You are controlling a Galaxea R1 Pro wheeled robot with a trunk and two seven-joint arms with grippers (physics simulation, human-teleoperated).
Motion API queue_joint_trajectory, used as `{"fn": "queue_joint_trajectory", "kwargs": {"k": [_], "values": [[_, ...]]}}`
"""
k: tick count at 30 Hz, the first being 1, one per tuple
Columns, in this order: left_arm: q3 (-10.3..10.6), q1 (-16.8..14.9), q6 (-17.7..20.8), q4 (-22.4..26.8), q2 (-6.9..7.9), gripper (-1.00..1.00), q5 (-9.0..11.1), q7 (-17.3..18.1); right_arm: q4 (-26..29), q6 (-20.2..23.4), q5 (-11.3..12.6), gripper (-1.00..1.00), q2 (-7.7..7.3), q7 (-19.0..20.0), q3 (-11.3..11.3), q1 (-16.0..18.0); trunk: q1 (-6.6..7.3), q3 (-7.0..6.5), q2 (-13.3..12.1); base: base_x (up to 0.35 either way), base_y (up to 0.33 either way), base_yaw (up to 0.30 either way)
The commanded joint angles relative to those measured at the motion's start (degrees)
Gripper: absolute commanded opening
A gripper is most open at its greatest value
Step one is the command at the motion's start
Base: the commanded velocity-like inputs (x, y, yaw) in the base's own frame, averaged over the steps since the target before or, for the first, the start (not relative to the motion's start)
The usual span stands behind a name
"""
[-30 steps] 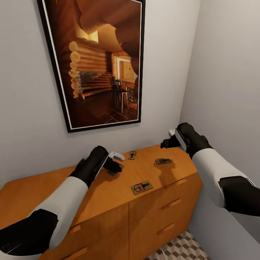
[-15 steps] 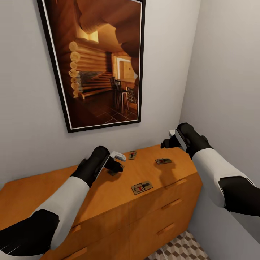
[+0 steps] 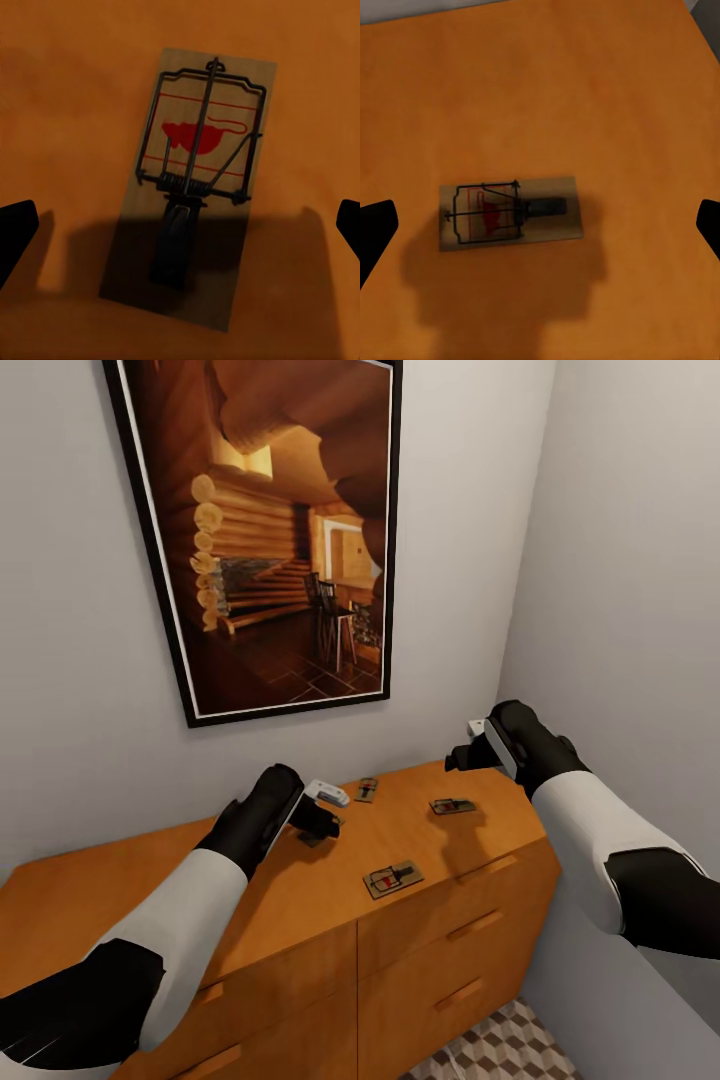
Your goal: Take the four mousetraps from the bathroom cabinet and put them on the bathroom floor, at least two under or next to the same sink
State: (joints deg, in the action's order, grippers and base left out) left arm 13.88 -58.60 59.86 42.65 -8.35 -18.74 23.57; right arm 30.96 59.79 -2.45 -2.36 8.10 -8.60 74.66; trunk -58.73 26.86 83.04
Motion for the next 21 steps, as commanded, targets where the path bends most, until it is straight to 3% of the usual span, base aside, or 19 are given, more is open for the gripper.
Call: {"fn": "queue_joint_trajectory", "kwargs": {"k": [1,21], "values": [[0.0,0.0,0.1,0.0,0.0,1.0,-0.6,0.5,0.1,0.2,-0.3,1.0,-0.08,0.4,-0.4,0.0,0.0,0.07,0.0,0.0,0.0,0.0],[0.3,-0.1,0.1,-0.4,0.24,1.0,-0.8,0.5,0.0,0.2,-0.3,1.0,-0.1,0.3,-0.4,0.0,0.0,0.07,0.0,0.0,0.0,0.0]]}}
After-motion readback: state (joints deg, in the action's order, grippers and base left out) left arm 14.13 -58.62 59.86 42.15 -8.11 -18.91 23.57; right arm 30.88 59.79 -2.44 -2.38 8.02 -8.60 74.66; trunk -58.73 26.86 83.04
